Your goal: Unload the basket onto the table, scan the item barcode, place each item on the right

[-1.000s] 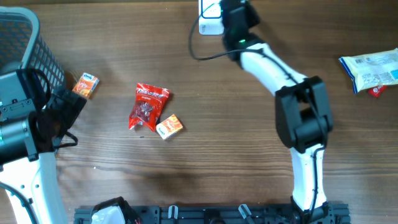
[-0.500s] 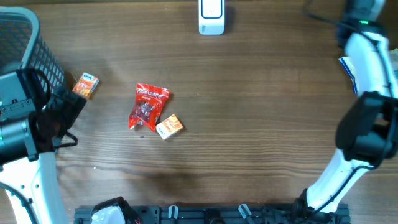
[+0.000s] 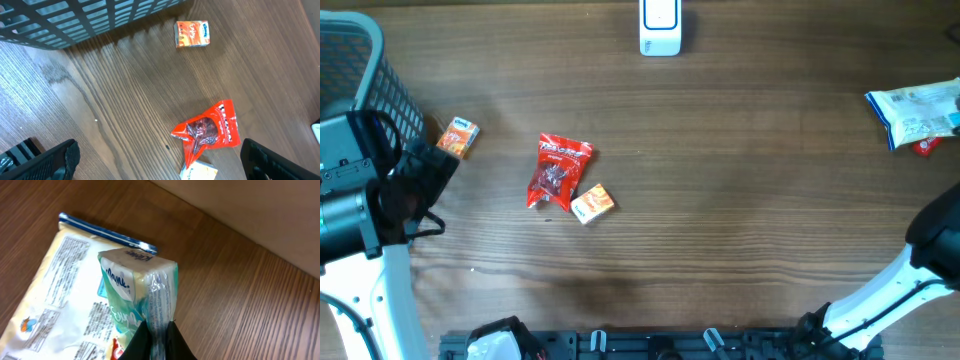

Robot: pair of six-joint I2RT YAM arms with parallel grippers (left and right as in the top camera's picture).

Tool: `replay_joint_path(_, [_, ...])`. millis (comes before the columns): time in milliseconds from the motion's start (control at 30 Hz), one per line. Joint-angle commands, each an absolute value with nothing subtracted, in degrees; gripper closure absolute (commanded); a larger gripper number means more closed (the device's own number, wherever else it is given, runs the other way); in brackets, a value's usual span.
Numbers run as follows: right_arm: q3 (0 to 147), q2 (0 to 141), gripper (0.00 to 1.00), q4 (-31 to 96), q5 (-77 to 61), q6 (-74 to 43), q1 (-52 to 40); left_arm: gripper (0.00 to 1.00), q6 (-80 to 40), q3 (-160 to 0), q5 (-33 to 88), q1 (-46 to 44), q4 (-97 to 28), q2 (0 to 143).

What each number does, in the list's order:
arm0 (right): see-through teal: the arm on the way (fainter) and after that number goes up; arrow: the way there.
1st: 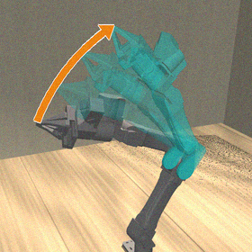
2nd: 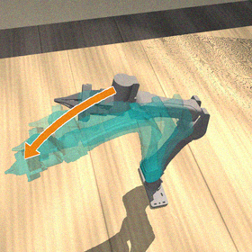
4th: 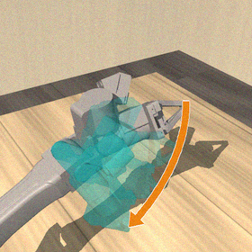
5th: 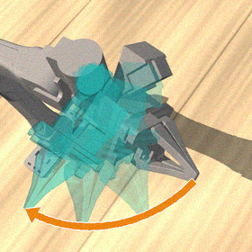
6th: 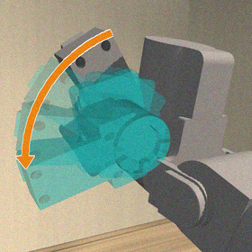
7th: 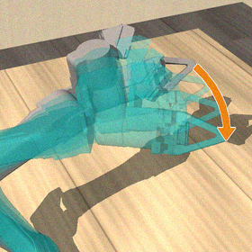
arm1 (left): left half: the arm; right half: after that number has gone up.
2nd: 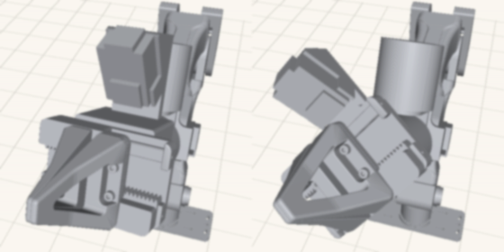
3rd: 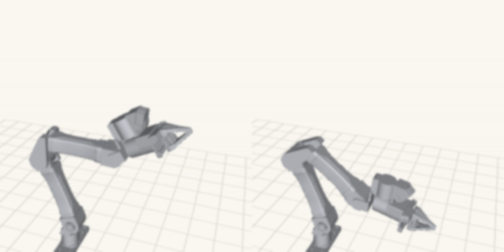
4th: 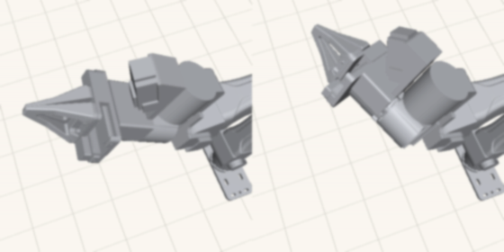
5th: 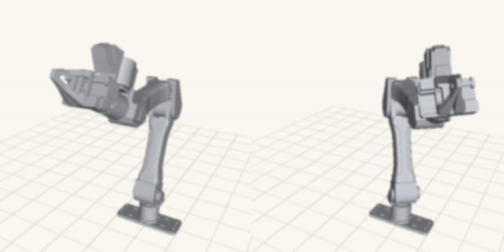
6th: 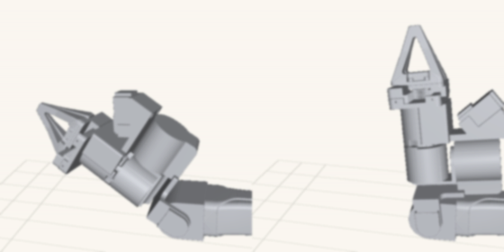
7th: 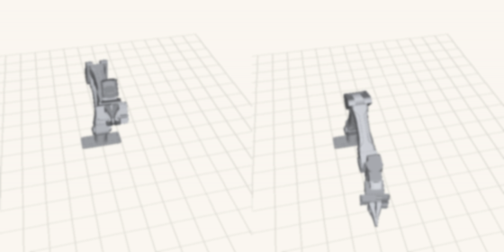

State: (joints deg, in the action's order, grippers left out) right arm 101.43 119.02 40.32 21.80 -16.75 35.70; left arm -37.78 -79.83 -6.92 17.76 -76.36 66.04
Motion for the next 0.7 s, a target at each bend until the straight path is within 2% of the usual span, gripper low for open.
replay_joint_path(0, [101.6, 121.4, 0.96, 40.8, 19.6, -18.1, 35.7, 0.00, -37.8, -79.8, -6.5, 18.2, -76.4, 66.0])
replay_joint_path(233, [101.6, 124.4, 0.94, 43.0, 19.2, -18.2, 35.6, 0.00, -37.8, -79.8, -6.5, 18.2, -76.4, 66.0])
replay_joint_path(267, [101.6, 124.4, 0.90, 43.0, 19.2, -18.2, 35.6, 0.00, -37.8, -79.8, -6.5, 18.2, -76.4, 66.0])
replay_joint_path(300, [101.6, 124.4, 0.77, 43.0, 19.2, -18.1, 35.6, 0.00, -37.8, -79.8, -6.5, 18.2, -76.4, 66.0])
replay_joint_path(333, [101.6, 124.4, 0.49, 43.2, 19.2, -18.0, 35.6, 0.00, -37.8, -79.8, -6.5, 18.2, -76.4, 66.0])
replay_joint_path(400, [101.6, 124.4, 0.16, 43.7, 19.2, -17.9, 35.6, 0.00, -37.8, -79.8, -6.5, 18.2, -76.4, 66.0])
replay_joint_path(467, [101.6, 124.3, 0.01, 44.6, 19.2, -17.8, 35.6, 0.00, -37.8, -79.8, -6.5, 18.2, -76.4, 66.0])
replay_joint_path(667, [102.4, 120.3, 0.00, 48.0, 19.2, -17.9, 35.4, 0.00, -37.8, -79.8, -6.5, 18.2, -76.4, 66.0])
